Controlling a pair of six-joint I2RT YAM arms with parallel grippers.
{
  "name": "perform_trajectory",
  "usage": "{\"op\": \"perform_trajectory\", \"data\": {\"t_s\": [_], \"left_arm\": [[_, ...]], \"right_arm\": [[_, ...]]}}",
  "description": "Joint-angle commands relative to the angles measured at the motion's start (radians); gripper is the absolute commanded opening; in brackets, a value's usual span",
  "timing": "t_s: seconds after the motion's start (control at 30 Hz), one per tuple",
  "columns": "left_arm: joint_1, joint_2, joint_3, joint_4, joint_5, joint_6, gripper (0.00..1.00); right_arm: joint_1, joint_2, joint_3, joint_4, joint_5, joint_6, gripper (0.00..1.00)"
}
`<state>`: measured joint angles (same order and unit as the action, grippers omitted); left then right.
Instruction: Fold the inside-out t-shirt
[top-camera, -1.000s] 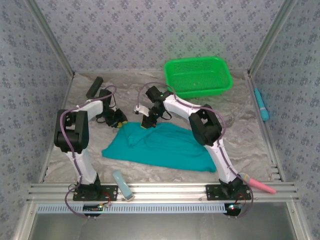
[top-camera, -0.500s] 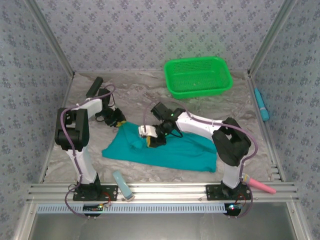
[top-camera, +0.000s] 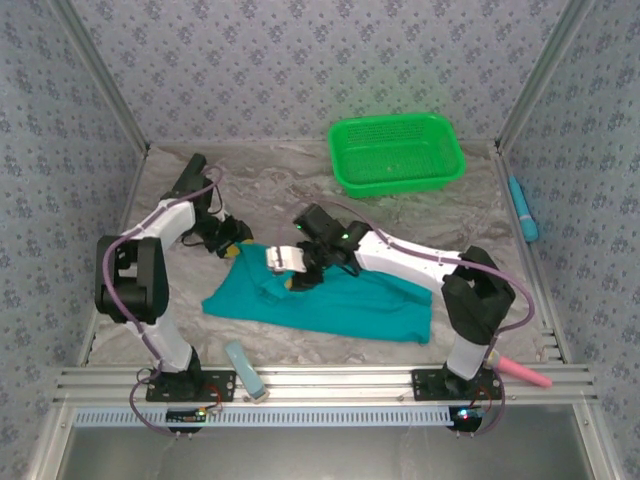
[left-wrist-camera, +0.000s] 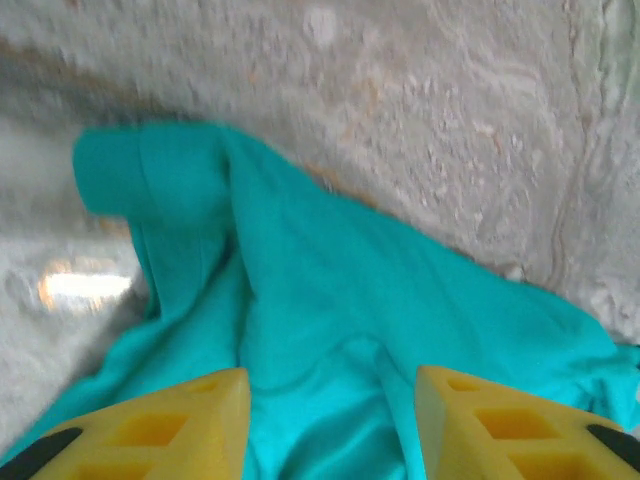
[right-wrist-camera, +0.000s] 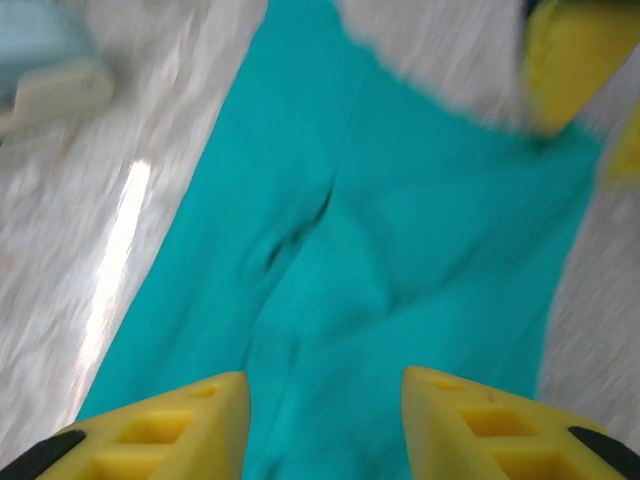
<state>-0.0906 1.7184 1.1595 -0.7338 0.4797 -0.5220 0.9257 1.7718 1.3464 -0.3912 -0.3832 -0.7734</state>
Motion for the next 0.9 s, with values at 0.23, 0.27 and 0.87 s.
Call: {"op": "perform_trajectory", "data": {"t_s": [0.23,0.27,0.87], "left_arm": [[-0.058,0.014,-0.063,0.006,0.003,-0.021,0.45],[-0.058,0.022,-0.064,0.013,0.005,-0.022,0.45],[-0.061,0.102,-0.061,0.03,0.008,0.0,0.43]], "right_arm": [[0.176,0.216,0.073,0.171,0.364,-0.049,0.52],[0.178,0.218,0.071,0.176,0.375,-0.05,0.52],[0.238,0.296,0.046,0.224,0.636,-0.229,0.51]]}}
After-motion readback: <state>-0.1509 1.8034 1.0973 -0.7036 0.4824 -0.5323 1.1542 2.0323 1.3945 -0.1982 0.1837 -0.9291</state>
